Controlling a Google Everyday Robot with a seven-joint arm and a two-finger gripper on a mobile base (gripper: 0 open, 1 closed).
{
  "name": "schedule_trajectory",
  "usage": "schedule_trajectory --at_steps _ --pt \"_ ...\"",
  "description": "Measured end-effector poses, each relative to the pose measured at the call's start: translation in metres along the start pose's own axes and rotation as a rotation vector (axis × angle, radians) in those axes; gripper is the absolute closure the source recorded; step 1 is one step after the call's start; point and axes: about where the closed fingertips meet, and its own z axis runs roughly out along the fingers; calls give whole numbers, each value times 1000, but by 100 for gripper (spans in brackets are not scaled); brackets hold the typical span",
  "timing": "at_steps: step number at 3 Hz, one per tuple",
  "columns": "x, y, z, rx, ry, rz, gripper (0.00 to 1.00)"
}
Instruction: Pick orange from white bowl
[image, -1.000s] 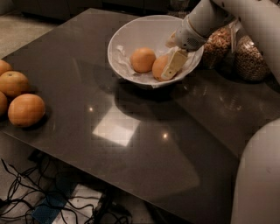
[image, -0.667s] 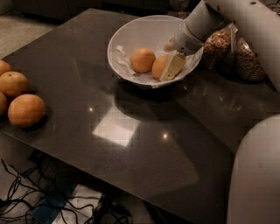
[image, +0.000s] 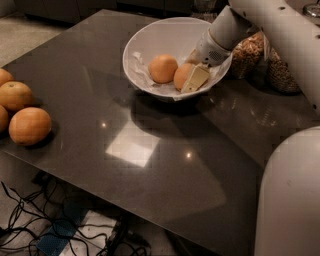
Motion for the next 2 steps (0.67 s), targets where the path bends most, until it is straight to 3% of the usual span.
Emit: schedule_trajectory --at_steps 1,2 --pt "0 1 2 -5 3 -1 47" --pt "0 1 2 -5 3 -1 70"
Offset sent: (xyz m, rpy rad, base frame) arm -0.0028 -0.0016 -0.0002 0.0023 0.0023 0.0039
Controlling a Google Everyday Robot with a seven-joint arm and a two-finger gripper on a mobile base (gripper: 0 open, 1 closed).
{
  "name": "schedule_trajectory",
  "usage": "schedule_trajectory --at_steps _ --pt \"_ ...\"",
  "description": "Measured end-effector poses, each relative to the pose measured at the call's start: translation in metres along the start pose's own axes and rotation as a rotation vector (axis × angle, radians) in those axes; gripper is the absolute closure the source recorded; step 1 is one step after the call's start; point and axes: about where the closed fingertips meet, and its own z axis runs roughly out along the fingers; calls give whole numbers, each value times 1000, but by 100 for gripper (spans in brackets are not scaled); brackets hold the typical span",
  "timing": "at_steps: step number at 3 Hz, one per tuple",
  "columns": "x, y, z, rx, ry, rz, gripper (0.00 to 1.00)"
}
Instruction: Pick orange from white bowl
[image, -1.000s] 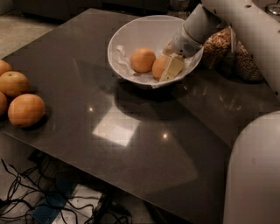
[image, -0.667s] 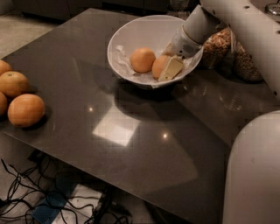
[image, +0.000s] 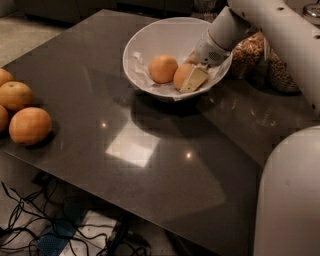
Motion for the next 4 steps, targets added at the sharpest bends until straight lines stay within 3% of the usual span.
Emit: schedule_trajectory --at_steps 1,2,4 --pt "-1 1 -4 0 -37 9 93" --pt "-10 -1 -32 43 -141 31 100" --pt "-38 -9 -108 166 -319 1 100"
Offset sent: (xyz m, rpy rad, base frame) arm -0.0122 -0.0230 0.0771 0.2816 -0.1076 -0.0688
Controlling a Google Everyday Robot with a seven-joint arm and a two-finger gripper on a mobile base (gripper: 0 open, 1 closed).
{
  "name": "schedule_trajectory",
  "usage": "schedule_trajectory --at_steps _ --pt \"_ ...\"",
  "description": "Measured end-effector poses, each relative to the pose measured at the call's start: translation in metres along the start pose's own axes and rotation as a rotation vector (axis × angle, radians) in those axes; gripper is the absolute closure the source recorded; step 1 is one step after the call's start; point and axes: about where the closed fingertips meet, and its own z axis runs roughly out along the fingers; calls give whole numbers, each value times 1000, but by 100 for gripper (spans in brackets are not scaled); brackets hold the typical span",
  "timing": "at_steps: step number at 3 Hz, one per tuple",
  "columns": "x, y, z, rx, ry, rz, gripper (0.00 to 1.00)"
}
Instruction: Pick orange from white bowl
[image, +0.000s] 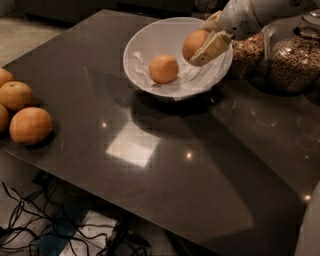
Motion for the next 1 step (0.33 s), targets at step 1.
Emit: schedule_trajectory --at_steps 1 --pt "0 0 0 0 0 0 100"
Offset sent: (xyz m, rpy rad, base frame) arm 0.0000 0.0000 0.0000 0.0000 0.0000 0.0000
